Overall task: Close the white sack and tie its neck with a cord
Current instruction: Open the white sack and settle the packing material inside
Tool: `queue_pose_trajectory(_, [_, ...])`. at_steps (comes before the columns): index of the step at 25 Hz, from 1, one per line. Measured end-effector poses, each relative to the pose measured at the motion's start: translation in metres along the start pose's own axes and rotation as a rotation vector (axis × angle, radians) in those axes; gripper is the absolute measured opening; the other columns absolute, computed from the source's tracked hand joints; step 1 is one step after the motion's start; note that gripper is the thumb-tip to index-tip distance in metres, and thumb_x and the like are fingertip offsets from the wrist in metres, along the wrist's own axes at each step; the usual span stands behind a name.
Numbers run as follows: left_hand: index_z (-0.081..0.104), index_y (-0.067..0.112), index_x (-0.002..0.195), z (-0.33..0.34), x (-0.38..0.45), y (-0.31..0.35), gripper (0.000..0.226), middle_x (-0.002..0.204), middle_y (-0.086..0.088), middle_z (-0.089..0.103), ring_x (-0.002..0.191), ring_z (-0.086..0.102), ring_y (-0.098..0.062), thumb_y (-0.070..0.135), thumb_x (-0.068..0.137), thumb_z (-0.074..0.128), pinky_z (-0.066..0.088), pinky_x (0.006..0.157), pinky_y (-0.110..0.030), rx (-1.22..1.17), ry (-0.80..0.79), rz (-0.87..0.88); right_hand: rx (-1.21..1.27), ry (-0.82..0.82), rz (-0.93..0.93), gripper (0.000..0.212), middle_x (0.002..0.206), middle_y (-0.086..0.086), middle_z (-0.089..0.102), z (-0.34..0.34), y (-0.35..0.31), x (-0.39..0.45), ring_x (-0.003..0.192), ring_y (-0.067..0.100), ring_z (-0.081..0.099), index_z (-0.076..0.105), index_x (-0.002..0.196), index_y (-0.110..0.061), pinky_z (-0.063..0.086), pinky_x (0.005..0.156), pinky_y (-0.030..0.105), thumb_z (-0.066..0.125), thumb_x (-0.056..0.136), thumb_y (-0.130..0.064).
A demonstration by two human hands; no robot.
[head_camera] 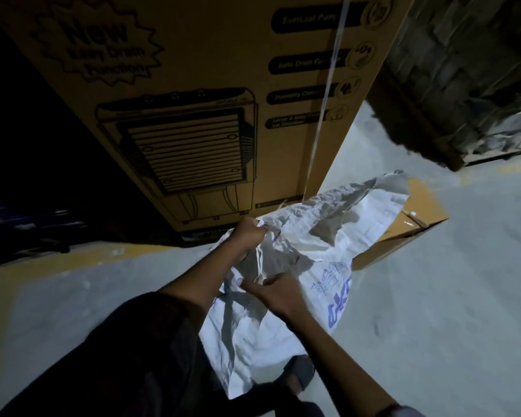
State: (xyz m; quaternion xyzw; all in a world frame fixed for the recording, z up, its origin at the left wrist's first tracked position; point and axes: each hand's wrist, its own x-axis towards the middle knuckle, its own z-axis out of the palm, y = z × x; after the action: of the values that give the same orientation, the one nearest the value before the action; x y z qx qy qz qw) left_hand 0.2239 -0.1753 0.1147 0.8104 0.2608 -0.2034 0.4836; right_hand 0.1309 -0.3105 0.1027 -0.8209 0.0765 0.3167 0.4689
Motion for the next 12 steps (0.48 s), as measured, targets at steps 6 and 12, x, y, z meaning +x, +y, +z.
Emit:
queue_pose_trajectory(6, [0.069,0.024,0.115,-0.045,-0.064,-0.059,0.033,0.102,0.003,0.063,0.094,0.060,-0.012,0.045,0.090,0.069,0.046,0.085,-0.028,-0.173,0.013,0.191,-0.099,0.151,0.038,0.025,0.066,0.026,0.070,0.041,-0.039,0.019,0.060,0.035,0.068,0.062,0.062,0.008,0.054,0.053,0.043,0.069,0.081,-0.007])
queue_pose_trajectory(12, [0.032,0.038,0.155,-0.080,-0.192,-0.201,0.098,0.158,0.019,0.033,0.145,0.036,-0.006,0.087,0.073,0.053,0.037,0.109,-0.022,0.008,0.148,0.203,0.647,0.078,0.313,0.022,0.075,0.021,0.059,0.044,-0.086,0.064,0.062,0.027,0.062,0.066,0.114,0.008,0.054,0.044,0.026,0.055,0.095,0.007])
